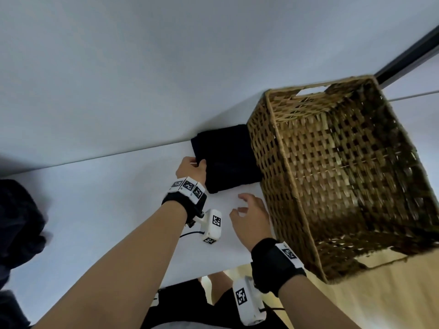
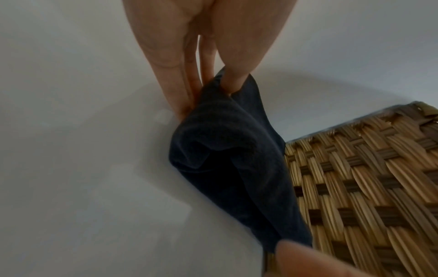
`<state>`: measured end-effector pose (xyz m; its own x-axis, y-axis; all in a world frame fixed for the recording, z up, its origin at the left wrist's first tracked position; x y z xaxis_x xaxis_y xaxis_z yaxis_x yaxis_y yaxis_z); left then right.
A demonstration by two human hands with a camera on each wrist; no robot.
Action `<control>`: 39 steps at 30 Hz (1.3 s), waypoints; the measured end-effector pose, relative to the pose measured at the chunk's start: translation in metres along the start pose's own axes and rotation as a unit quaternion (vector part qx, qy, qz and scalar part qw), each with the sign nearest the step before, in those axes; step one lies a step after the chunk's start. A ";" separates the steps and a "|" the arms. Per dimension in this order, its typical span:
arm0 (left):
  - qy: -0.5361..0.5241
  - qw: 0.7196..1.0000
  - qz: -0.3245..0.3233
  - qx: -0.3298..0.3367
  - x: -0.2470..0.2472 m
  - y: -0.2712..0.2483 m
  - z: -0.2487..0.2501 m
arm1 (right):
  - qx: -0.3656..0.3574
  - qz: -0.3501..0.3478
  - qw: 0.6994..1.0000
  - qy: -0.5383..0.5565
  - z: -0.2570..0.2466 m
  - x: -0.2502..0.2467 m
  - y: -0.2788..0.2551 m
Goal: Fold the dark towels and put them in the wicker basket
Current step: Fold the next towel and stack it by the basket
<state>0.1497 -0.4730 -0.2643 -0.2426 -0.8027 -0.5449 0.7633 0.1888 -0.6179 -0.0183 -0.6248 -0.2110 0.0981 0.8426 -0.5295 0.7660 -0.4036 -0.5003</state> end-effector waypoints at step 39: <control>0.070 0.939 0.310 0.129 -0.533 -0.087 -0.162 | -0.251 -0.208 0.945 0.033 -0.322 0.273 -0.139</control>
<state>0.1152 0.0300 -0.0124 0.2339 -0.4982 -0.8349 0.8988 0.4383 -0.0097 0.1064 -0.2242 -0.0658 -0.2506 0.9185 -0.3059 0.9505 0.1735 -0.2578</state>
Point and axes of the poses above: each hand's wrist, its own y-axis towards the middle knuckle, its own x-axis out of the palm, z = x × y, the point moved 9 cm from there along y, towards the middle knuckle, and after that the axes turned 5 degrees about -x, right-handed, at the moved point
